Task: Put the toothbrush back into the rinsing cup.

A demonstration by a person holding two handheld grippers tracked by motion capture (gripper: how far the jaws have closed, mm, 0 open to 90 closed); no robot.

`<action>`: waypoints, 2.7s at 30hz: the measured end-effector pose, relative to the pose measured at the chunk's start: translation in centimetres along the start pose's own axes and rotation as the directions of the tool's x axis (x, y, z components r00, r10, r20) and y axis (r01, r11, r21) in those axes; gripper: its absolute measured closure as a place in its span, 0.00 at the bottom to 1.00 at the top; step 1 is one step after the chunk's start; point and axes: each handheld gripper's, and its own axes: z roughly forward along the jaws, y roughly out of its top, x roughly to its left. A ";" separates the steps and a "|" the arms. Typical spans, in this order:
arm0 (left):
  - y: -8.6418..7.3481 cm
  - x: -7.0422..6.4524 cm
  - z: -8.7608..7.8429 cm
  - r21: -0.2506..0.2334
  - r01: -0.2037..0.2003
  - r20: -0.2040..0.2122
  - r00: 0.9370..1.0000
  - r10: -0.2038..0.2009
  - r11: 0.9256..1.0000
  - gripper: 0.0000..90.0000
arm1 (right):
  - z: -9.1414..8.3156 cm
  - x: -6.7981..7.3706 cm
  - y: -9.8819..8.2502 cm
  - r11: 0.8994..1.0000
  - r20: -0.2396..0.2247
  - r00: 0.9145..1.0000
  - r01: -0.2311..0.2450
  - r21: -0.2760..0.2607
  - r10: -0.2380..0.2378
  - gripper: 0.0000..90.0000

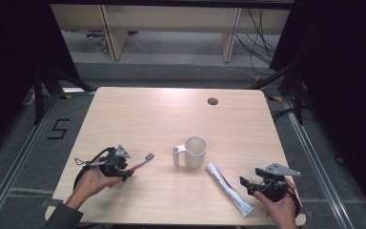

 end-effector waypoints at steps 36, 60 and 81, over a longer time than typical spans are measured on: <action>4.8 -0.5 2.1 0.321 -0.105 0.038 0.994 0.098 0.941 0.91 | 0.0 0.0 0.0 1.000 -0.003 1.000 0.009 -0.003 -0.009 0.28; 4.7 0.1 -2.4 -0.106 -0.086 -0.017 0.996 0.085 0.991 0.92 | -0.3 -0.1 0.0 0.999 0.007 1.000 -0.021 -0.029 0.022 0.29; 3.5 -2.9 -2.1 -0.632 0.133 0.123 0.990 -0.070 0.763 0.92 | -0.3 -0.5 0.1 0.999 0.025 0.999 0.021 -0.043 -0.020 0.29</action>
